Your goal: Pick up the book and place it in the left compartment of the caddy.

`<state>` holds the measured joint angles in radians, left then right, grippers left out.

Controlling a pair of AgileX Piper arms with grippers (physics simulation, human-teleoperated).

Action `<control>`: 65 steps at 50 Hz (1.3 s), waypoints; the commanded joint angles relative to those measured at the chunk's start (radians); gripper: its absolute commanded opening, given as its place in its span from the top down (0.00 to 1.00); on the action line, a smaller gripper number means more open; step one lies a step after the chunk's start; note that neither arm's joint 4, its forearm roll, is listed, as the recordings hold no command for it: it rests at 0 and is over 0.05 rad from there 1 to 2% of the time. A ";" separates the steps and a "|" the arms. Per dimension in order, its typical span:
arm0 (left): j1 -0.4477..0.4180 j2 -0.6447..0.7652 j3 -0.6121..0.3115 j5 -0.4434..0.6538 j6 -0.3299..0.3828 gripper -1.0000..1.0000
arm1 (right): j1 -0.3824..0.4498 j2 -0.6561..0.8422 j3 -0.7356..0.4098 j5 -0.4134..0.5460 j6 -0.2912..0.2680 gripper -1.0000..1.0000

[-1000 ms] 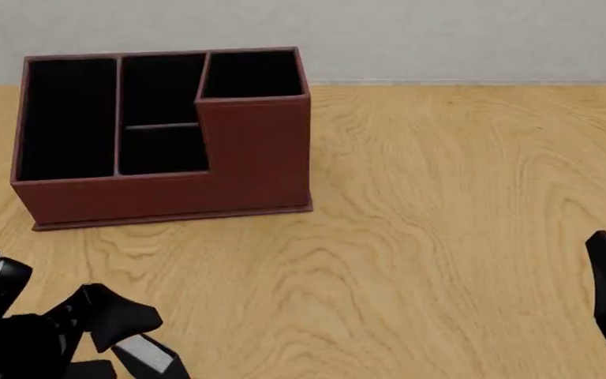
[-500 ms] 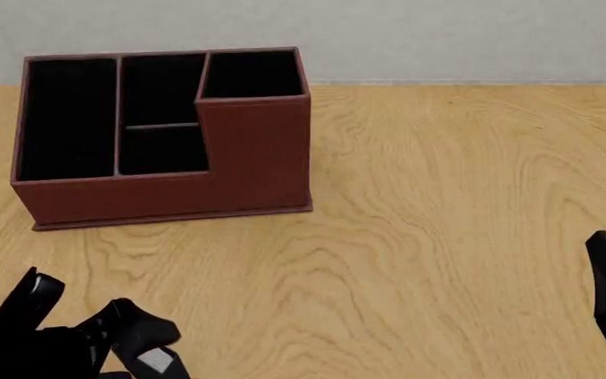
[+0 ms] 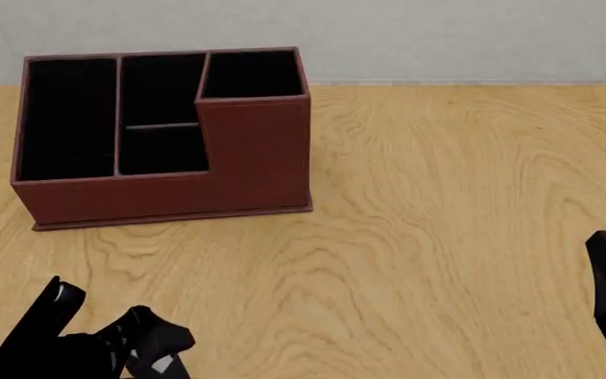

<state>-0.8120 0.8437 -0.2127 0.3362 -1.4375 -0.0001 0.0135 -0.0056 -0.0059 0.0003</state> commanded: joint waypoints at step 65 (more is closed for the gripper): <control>0.492 -0.356 -0.686 0.884 0.588 1.00 | 0.000 -0.004 0.002 0.002 0.000 0.00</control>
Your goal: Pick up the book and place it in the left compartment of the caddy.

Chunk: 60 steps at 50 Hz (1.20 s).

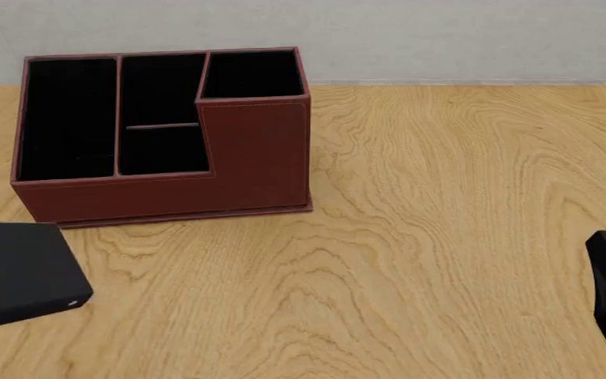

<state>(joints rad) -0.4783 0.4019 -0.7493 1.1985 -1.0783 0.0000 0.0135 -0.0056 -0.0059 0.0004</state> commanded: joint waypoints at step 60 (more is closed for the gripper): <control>0.613 0.702 -0.643 0.022 1.205 1.00 | 0.000 -0.004 0.002 0.002 0.000 0.00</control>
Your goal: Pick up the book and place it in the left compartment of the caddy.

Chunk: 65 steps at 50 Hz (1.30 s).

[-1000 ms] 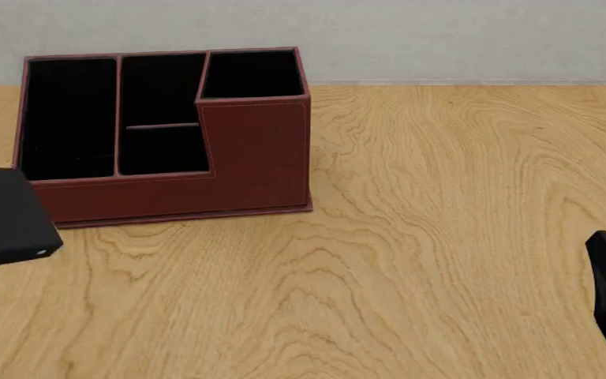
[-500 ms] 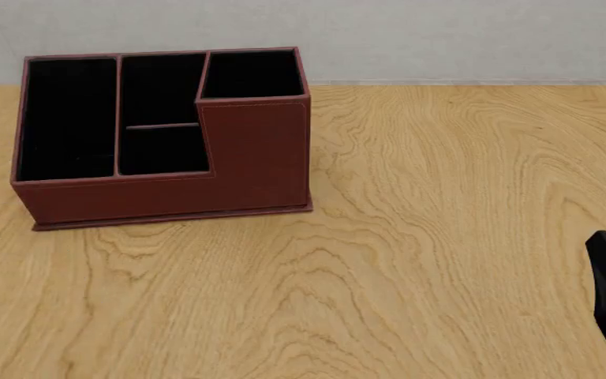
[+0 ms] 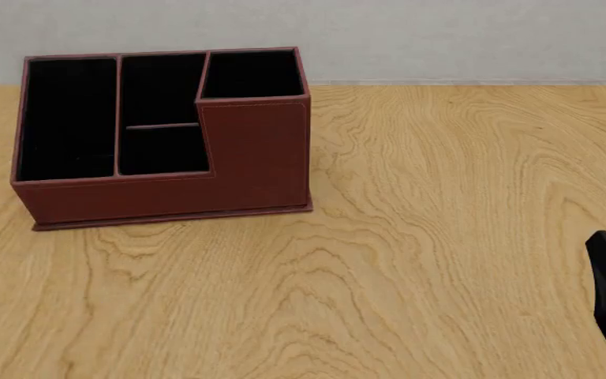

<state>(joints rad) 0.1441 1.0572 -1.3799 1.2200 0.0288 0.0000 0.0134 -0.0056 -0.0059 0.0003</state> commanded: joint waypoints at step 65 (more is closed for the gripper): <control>-0.035 0.327 -0.140 -0.073 0.041 1.00 | 0.000 -0.004 0.002 0.002 0.000 0.00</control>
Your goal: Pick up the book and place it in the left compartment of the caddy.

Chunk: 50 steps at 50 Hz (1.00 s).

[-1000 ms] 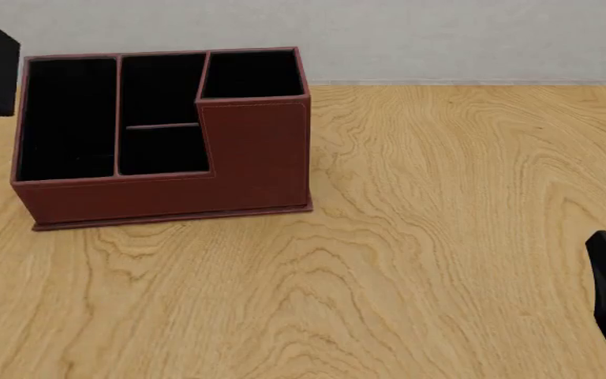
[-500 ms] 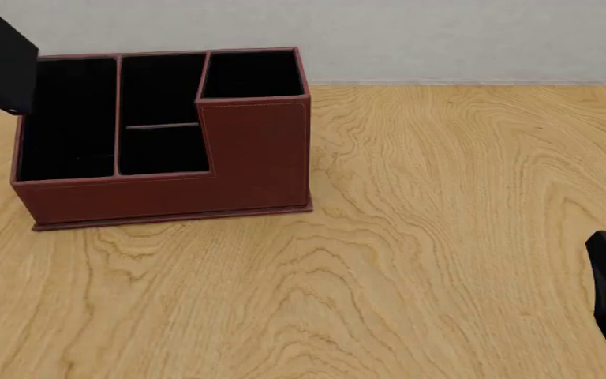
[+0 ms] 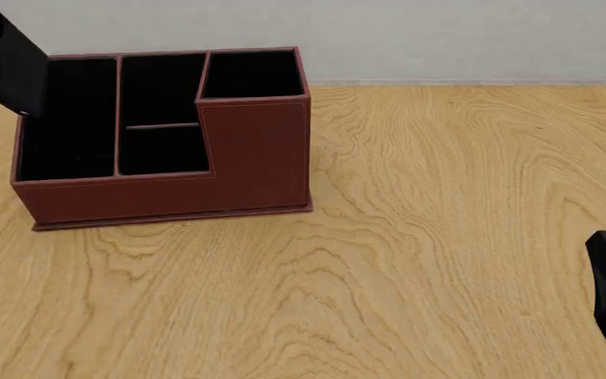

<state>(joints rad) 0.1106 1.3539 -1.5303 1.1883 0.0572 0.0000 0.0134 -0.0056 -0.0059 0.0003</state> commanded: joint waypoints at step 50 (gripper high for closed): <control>0.011 0.165 -0.010 -0.139 0.012 1.00 | 0.000 -0.004 0.002 0.002 0.000 0.00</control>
<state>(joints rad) 0.1231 1.5063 -1.5199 1.0578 0.0585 0.0000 0.0135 -0.0056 -0.0059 0.0003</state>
